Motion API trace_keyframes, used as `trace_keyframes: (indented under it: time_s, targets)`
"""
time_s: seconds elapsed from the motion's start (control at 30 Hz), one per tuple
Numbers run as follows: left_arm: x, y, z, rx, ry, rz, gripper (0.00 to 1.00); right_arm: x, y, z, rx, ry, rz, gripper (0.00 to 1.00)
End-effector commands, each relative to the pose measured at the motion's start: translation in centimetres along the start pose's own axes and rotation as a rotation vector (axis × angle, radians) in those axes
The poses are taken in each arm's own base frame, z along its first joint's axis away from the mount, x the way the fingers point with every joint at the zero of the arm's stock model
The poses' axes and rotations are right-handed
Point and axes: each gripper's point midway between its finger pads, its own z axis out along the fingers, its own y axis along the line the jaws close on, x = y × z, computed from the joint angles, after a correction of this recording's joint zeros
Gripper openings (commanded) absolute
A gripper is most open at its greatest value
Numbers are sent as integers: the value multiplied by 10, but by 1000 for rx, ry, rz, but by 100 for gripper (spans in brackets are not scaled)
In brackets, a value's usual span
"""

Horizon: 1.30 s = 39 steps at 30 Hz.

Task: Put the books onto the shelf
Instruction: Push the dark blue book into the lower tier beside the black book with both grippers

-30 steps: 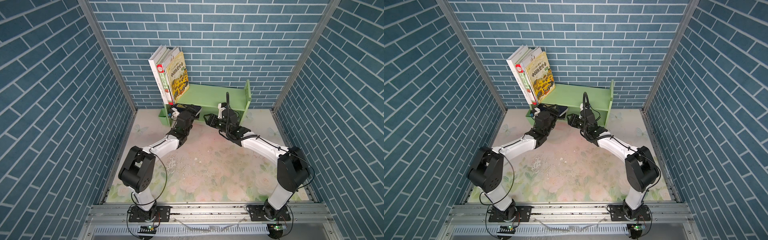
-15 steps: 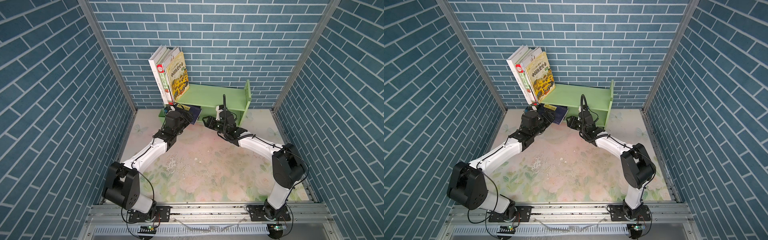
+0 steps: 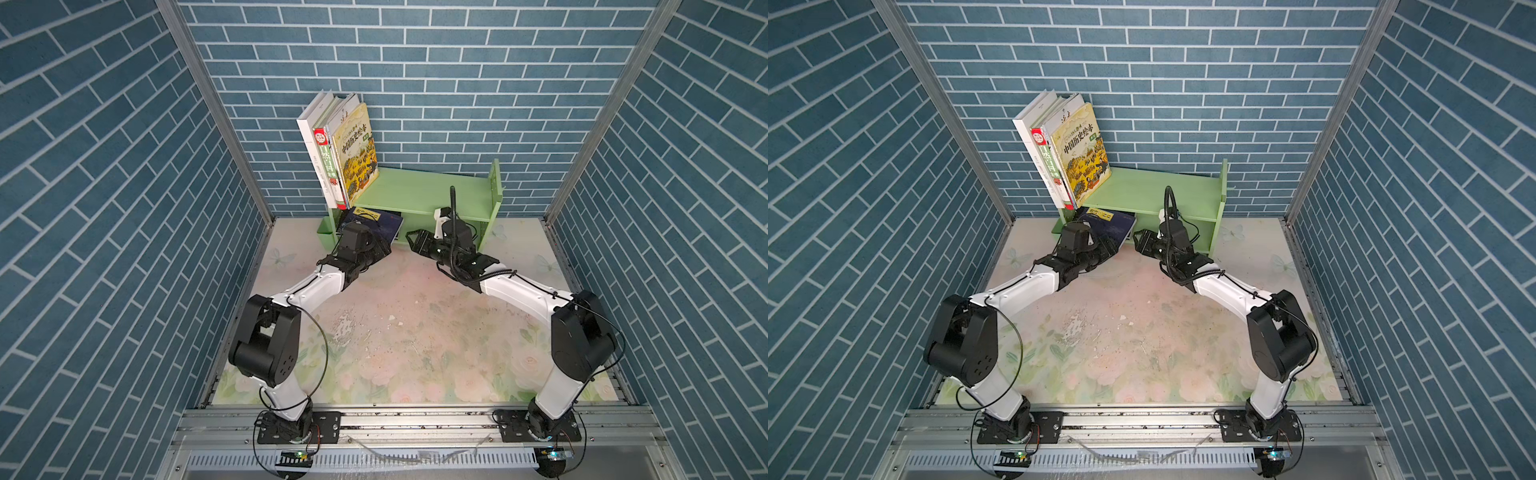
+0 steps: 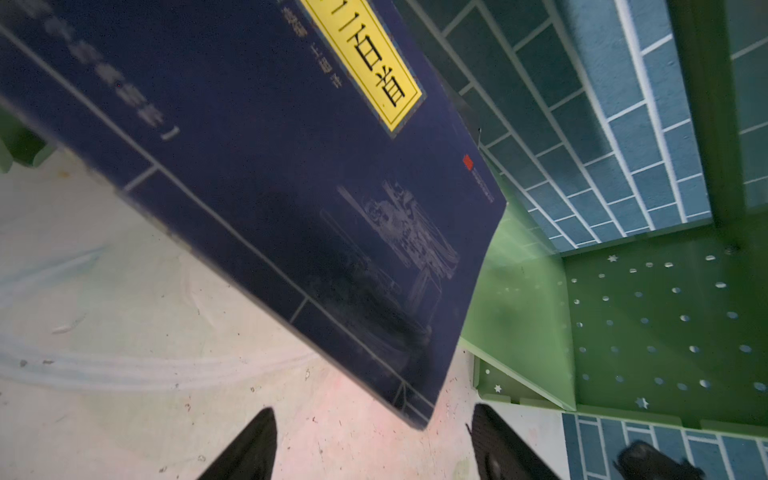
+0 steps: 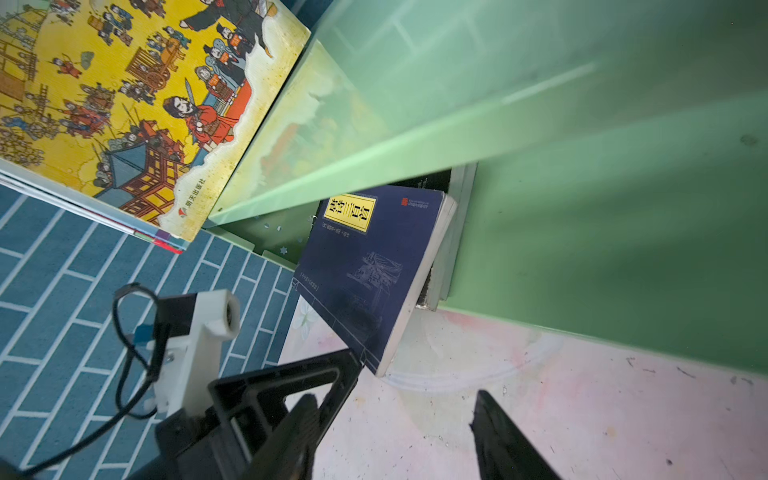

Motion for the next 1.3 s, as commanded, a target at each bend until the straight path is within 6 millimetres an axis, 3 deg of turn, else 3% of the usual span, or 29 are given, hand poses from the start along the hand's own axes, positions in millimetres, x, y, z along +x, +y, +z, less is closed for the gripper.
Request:
trace_keyframes:
  time_s: [0.0,0.13,0.27,0.77,1.27]
  targets:
    - [-3,-7,5,16,23,51,70,-6,3,-14,6,-12,18,60]
    - [-4,-12,12,32,32,76,52,-6,-1,-16,34,-7,2,60]
    - [-7,-16,17,38,36,87,44,-4,-6,-16,57,-3,5,60]
    - [-25,-19,36,37,-46,147,44,0,-13,-17,91,19,1,60]
    - [-40,-2,44,17,-169,217,53,6,-19,-11,113,48,4,60]
